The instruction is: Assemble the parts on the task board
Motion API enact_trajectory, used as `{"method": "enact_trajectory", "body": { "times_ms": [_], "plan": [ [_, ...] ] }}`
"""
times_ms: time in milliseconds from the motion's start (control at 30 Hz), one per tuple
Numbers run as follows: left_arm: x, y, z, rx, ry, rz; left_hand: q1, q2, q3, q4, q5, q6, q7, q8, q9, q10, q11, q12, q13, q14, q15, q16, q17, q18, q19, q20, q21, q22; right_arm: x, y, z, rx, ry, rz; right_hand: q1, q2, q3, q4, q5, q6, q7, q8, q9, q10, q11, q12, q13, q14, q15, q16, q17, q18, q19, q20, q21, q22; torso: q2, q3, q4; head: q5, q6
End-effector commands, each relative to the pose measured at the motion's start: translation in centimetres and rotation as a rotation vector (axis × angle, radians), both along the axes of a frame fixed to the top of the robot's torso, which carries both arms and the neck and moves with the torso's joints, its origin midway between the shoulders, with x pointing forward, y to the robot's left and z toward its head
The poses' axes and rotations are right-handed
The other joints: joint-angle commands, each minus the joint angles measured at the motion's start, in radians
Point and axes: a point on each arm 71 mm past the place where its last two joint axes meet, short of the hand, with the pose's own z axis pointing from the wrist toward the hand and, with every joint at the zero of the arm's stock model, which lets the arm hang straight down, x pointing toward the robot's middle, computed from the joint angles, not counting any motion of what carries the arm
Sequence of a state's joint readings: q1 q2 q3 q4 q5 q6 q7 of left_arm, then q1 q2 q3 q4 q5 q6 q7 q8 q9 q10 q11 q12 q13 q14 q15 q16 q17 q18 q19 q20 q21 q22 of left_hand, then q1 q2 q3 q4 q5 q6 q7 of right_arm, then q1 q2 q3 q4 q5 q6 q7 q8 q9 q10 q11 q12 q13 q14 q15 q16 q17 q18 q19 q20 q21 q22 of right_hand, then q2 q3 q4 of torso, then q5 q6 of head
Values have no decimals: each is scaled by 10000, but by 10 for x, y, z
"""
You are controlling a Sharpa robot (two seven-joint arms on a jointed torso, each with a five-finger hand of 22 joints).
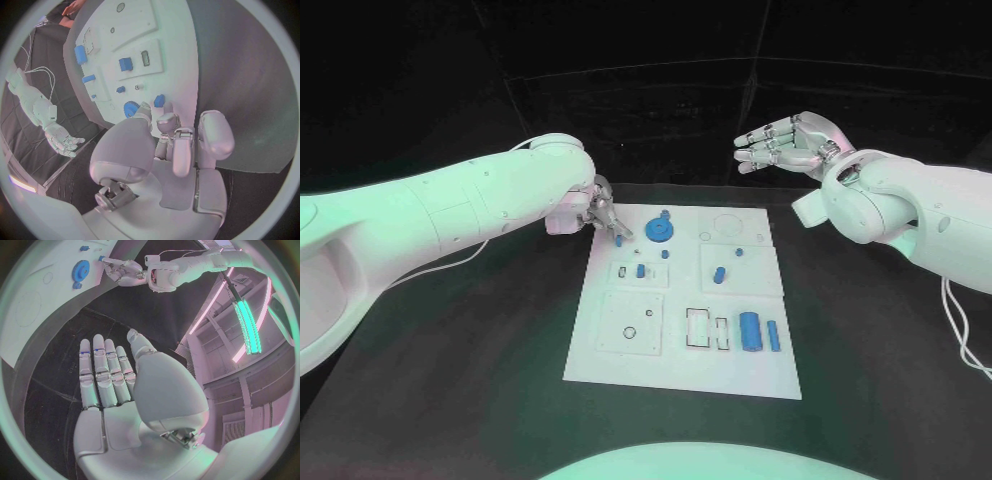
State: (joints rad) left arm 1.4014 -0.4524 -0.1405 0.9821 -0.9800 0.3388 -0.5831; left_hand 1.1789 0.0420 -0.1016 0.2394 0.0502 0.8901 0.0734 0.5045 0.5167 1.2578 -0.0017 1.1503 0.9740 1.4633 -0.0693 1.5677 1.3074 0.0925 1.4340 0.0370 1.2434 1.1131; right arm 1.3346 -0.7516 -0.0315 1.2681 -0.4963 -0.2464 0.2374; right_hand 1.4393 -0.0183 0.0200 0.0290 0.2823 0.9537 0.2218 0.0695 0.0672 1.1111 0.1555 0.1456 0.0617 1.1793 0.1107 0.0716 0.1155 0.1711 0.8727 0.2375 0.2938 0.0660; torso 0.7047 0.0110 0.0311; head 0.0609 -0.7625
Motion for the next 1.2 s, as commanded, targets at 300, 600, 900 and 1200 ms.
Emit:
{"method": "enact_trajectory", "body": {
  "times_ms": [300,600,900,1200],
  "plan": [
    [0,-3,-2,4,78,-211,236,128,-19,-171,-34,137,2,-74,-45,75,-8,39,3,1075,4,31,2634,-15,42,-18,58,23,0,2,2,21,-72,80,-106,-10,54,-7,54,-85,2,-3,2,-49,6,-55,-2,-2,42,-57,-12,137,99,-1,-51,-8,-5,-1,9,-13,-31],
    [0,-3,-2,-13,111,-259,389,250,-11,-285,-34,178,2,-81,-81,80,-10,42,4,1075,6,31,2634,-16,42,-15,63,38,0,2,2,21,-69,80,-106,-10,54,-7,54,-85,2,-3,2,-49,6,-55,-2,-2,42,-57,-12,137,99,-1,-51,-8,-6,-2,19,-24,-51],
    [0,-3,-2,-66,154,-364,1111,714,369,-807,-30,306,-71,-54,-138,86,-71,31,2,1075,-28,31,2634,-14,39,-31,65,65,0,2,2,21,-68,86,-106,-10,54,-7,54,-85,2,-3,2,-49,6,-55,-2,-2,42,-57,-12,137,99,-1,-51,-8,-3,-6,11,-19,-67],
    [-2,-5,-3,-570,450,-470,2232,1226,1328,-1705,-30,256,-202,-21,-151,-60,-193,-193,-197,1075,-140,31,2634,-16,34,-125,73,107,0,2,2,19,-61,97,-163,-6,182,-70,572,-103,3,3,3,-71,4,-56,-4,-5,37,-57,-83,137,166,-5,-187,-3,-4,-10,13,-37,-76]
  ]
}}
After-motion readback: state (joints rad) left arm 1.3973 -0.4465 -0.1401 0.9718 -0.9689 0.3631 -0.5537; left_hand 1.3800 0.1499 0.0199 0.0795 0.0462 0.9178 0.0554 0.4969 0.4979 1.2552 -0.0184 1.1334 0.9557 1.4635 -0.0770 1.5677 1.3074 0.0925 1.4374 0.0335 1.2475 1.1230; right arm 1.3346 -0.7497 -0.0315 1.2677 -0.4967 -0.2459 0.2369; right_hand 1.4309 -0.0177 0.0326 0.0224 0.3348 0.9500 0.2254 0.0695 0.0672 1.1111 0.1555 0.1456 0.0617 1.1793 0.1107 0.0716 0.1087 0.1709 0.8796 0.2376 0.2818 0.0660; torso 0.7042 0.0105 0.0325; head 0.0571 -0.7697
